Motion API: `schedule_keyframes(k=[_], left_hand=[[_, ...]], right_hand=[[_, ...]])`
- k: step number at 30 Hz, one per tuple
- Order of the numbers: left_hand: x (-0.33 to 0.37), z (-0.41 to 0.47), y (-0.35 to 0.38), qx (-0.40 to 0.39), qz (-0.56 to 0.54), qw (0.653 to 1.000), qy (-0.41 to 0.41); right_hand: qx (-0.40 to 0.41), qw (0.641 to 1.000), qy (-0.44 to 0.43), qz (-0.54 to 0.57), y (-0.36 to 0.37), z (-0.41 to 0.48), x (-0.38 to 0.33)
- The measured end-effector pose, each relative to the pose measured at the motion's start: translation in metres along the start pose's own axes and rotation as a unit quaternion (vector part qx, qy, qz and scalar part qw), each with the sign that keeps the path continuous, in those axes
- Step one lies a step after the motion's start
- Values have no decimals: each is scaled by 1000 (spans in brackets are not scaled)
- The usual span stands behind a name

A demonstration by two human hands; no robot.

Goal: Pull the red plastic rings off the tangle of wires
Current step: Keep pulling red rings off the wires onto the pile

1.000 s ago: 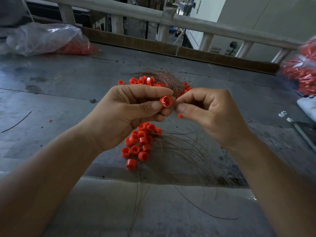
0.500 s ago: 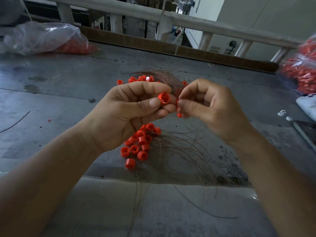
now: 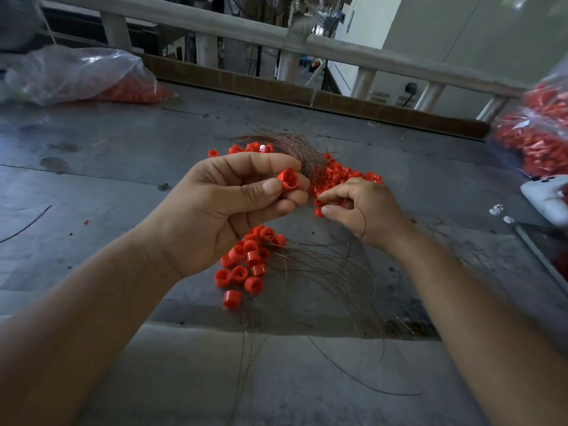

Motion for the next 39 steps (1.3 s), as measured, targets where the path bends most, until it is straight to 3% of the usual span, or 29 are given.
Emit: schedule_keyframes(k=[9, 13, 17, 25, 33, 39], left_hand=[[-2, 1, -1, 12, 14, 1000, -5], [-1, 1, -2, 18, 28, 999, -9], [-3, 2, -2, 31, 49, 998, -18], [-4, 2, -2, 45, 85, 995, -16], [-4, 3, 0, 71, 107, 992, -11], [-5, 3, 0, 93, 139, 986, -4]], right_hand=[[-8, 1000, -11, -2, 3, 1, 2], [83, 974, 91, 190, -22, -1, 9], [136, 948, 56, 283, -40, -9, -2], [45, 916, -10, 398, -34, -19, -37], [7, 901, -35, 433, -28, -23, -48], [16, 924, -69, 375, -23, -25, -53]])
Point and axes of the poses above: each hand's wrist, its own z-axis towards the middle knuckle, its own y-axis out of the palm, x = y × z, the point moved 2 cm from there along z, towards the middle knuckle, and after that the axes turned 9 degrees about -z, right-handed, at the moved point
